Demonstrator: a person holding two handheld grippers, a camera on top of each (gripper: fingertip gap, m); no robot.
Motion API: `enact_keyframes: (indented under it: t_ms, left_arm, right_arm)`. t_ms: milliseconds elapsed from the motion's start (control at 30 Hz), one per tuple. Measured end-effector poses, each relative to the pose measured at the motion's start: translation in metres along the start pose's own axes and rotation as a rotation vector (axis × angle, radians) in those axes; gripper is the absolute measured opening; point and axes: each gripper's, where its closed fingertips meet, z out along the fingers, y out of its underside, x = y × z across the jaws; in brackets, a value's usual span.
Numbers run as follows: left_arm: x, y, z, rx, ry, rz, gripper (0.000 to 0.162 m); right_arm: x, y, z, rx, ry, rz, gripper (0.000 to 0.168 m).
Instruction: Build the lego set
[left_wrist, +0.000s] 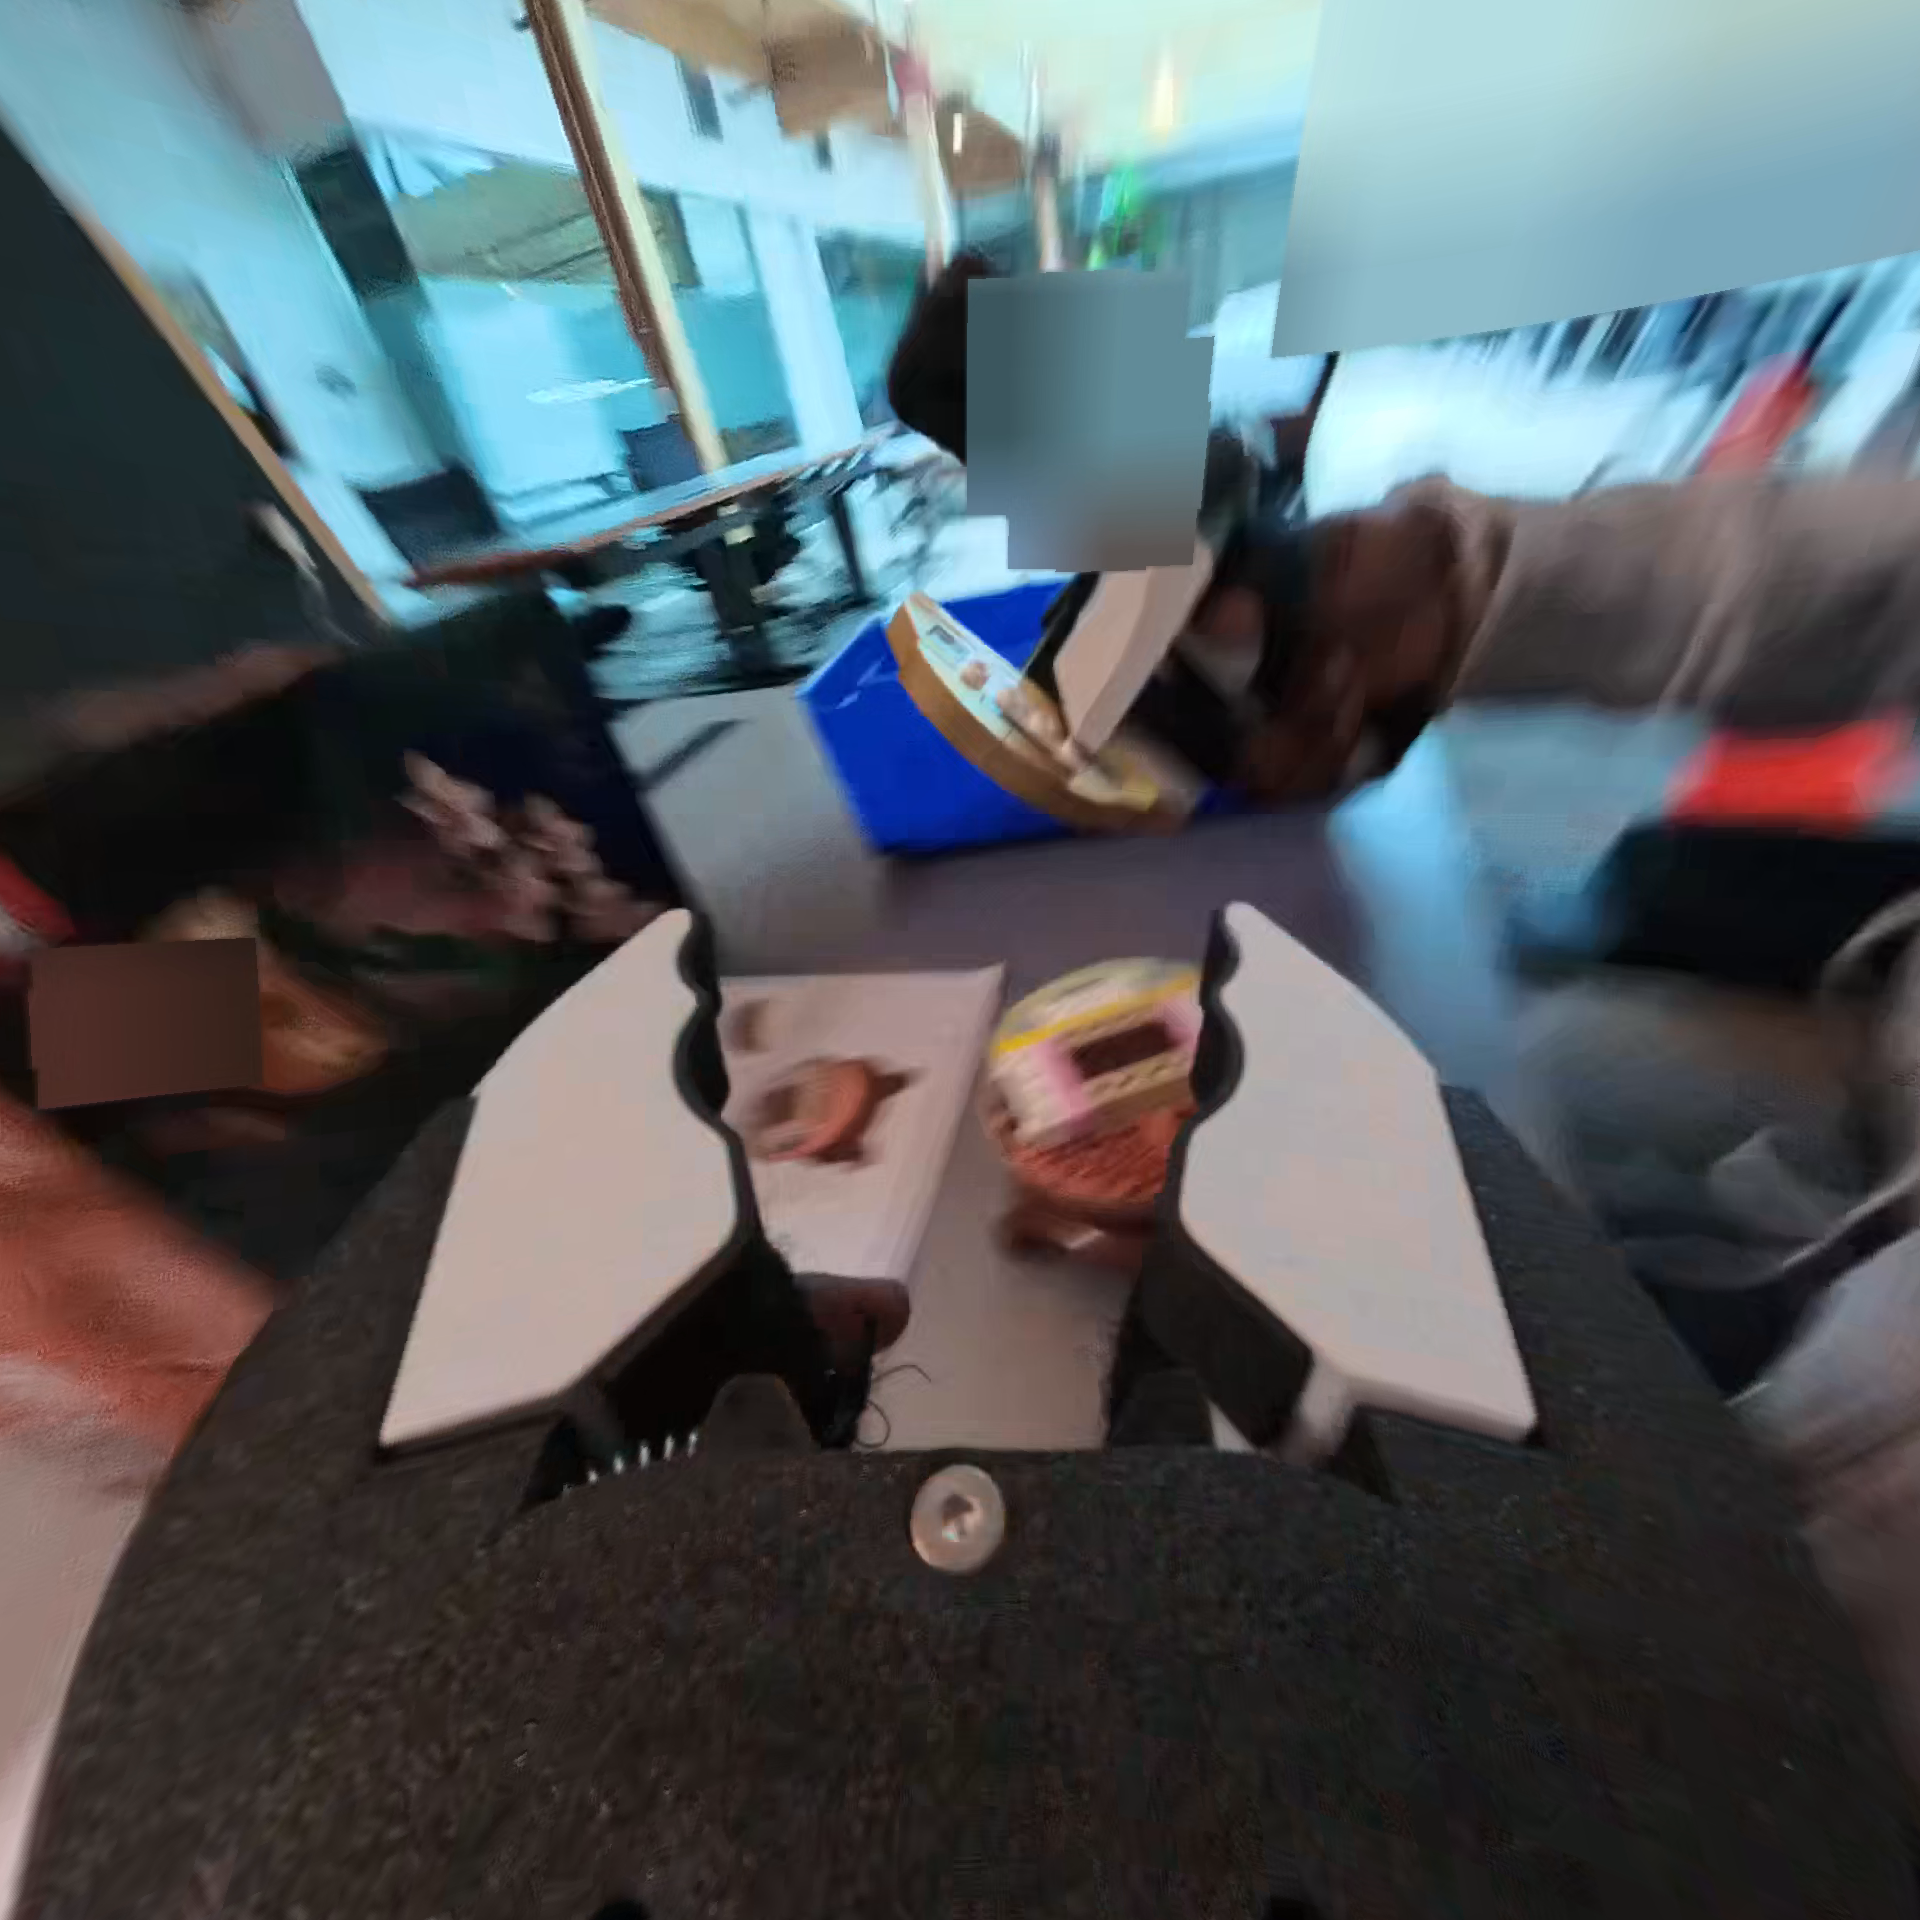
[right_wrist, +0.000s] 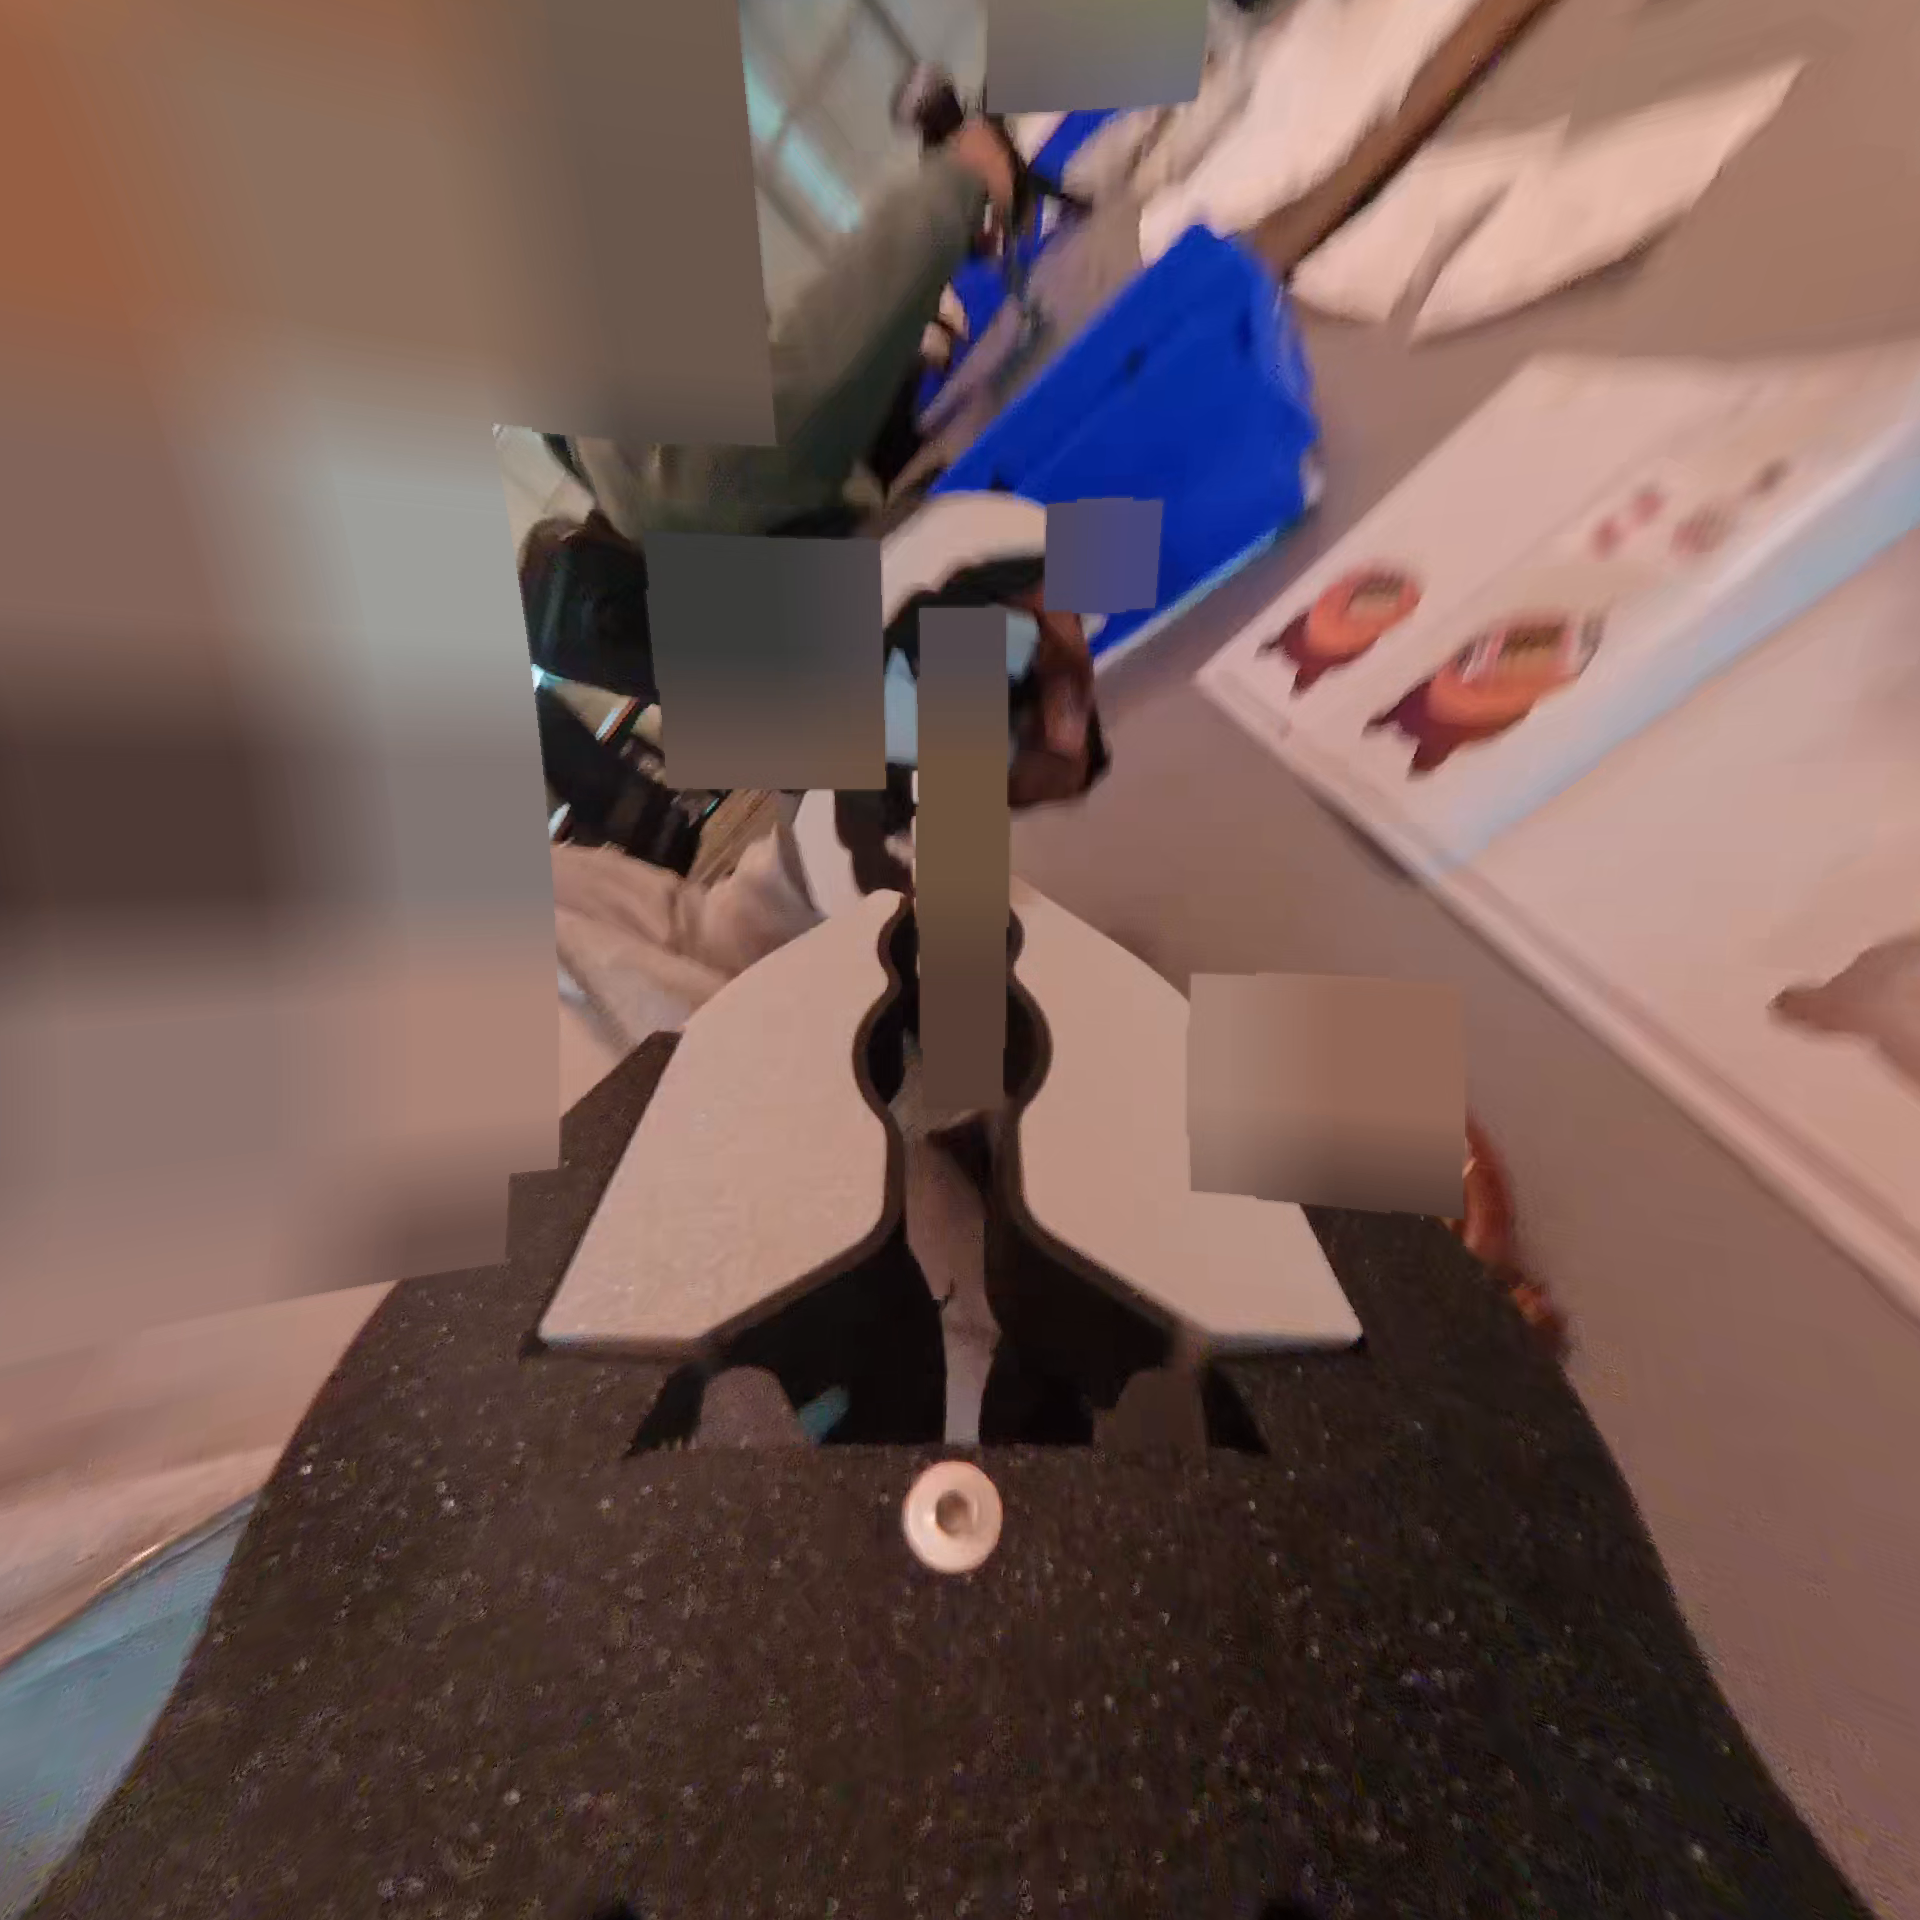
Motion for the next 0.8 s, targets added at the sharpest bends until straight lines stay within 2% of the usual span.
enact_keyframes:
  t_ms: [33,67,167,300,433,500,600,667,733,800]
  left_arm:
    - [0.001,0.0,-0.001,-0.043,-0.022,0.155,0.091]
    - [0.005,-0.002,0.001,-0.06,-0.016,0.217,0.091]
    - [0.031,-0.007,0.015,-0.05,0.098,0.169,0.089]
    - [0.04,0.002,0.027,-0.108,0.091,0.188,0.092]
    - [0.039,0.002,0.025,-0.099,0.045,0.172,0.072]
    - [0.042,0.004,0.024,-0.099,0.055,0.142,0.07]
    - [0.045,0.005,0.024,-0.094,0.046,0.115,0.07]
    - [0.042,0.007,0.023,-0.1,0.007,0.061,0.07]
    - [0.034,0.016,0.019,-0.145,-0.078,-0.006,0.07]
    - [0.034,0.03,0.013,-0.208,-0.127,-0.072,0.07]
  right_arm:
    - [-0.002,0.006,0.001,-0.057,-0.028,0.064,0.011]
    - [-0.004,0.012,0.002,-0.106,-0.051,0.124,0.011]
    - [-0.011,0.023,0.01,-0.194,-0.118,0.237,0.011]
    - [-0.011,0.031,0.018,-0.237,-0.155,0.299,0.01]
    - [-0.012,0.035,0.02,-0.236,-0.186,0.337,0.011]
    - [-0.012,0.039,0.02,-0.248,-0.197,0.351,0.011]
    - [-0.013,0.041,0.018,-0.248,-0.204,0.326,0.012]
    - [-0.015,0.038,0.011,-0.238,-0.202,0.284,0.024]
    - [-0.011,0.031,-0.002,-0.194,-0.151,0.197,0.026]
    - [0.004,0.026,-0.018,-0.132,-0.028,0.086,0.027]
